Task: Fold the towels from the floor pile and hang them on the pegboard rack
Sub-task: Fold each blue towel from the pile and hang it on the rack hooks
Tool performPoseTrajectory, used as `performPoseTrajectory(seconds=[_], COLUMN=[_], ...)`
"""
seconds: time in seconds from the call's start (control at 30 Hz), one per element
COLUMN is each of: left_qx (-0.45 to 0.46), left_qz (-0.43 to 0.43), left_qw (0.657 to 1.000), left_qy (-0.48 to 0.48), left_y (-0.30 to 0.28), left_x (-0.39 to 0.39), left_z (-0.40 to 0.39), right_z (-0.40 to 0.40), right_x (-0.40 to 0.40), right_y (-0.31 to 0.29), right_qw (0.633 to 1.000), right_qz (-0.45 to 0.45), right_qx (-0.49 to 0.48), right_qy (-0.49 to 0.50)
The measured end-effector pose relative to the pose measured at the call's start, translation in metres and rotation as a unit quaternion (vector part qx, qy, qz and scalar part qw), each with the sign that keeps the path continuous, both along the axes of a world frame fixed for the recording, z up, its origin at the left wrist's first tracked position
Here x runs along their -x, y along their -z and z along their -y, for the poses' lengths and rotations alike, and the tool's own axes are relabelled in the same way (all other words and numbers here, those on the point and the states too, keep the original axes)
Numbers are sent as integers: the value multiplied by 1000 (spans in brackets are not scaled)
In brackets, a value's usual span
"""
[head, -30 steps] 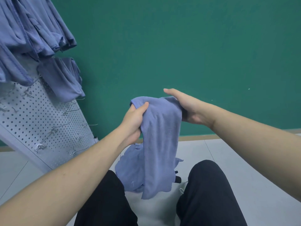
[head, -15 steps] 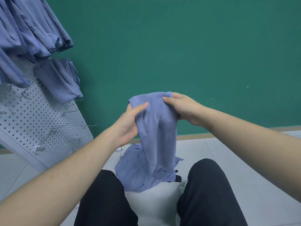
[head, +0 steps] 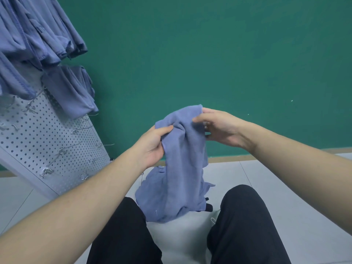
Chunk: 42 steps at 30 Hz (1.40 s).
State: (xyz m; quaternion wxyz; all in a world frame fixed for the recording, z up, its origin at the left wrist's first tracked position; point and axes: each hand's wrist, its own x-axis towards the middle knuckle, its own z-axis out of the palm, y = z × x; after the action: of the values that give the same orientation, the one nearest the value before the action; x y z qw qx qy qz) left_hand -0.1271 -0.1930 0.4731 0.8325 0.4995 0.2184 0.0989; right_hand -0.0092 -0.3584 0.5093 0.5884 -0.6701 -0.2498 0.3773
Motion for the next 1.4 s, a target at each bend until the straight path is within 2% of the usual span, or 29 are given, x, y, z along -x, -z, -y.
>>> performPoseTrajectory(seconds=[0.07, 0.2, 0.37, 0.53, 0.6, 0.73, 0.83, 0.97, 1.1, 1.23, 1.4], left_qx=[-5, -49, -71, -58, -60, -86, -84, -80, -68, -75, -140], left_qz=[9, 16, -2, -27, -46, -46, -48, -46, -67, -79, -95], left_qw=[1000, 998, 994, 993, 996, 988, 983, 990, 994, 994, 985], left_qy=[-19, -43, -78, -99, -50, 116, 155, 110, 50, 12, -16], left_y=[-1, -7, -13, -17, -21, -26, -25, -17, -16, -14, -14], left_x=[1, 4, 5, 0, 2, 13, 16, 9, 2, 1, 0], left_z=[0, -2, -5, -11, -14, -14, -12, -13, -16, -19, -19], right_z=[0, -1, -9, -10, -10, -9, -6, -2, 3, 5, 5], right_x=[6, 14, 13, 12, 11, 7, 5, 3, -2, -7, -6], right_y=[0, 5, 8, 7, 7, 7, 7, 5, 3, 3, 4], right_qw=[999, 998, 1000, 998, 996, 989, 985, 991, 997, 996, 990], right_qz=[35, 36, 6, -15, -9, 4, -15, -48, -4, -7, 37], right_qx=[10, 3, 3, 54, 61, 88, 92, 64, 73, 76, 121], right_qy=[-16, -43, 11, 32, 59, 120, 143, 104, 37, 50, 61])
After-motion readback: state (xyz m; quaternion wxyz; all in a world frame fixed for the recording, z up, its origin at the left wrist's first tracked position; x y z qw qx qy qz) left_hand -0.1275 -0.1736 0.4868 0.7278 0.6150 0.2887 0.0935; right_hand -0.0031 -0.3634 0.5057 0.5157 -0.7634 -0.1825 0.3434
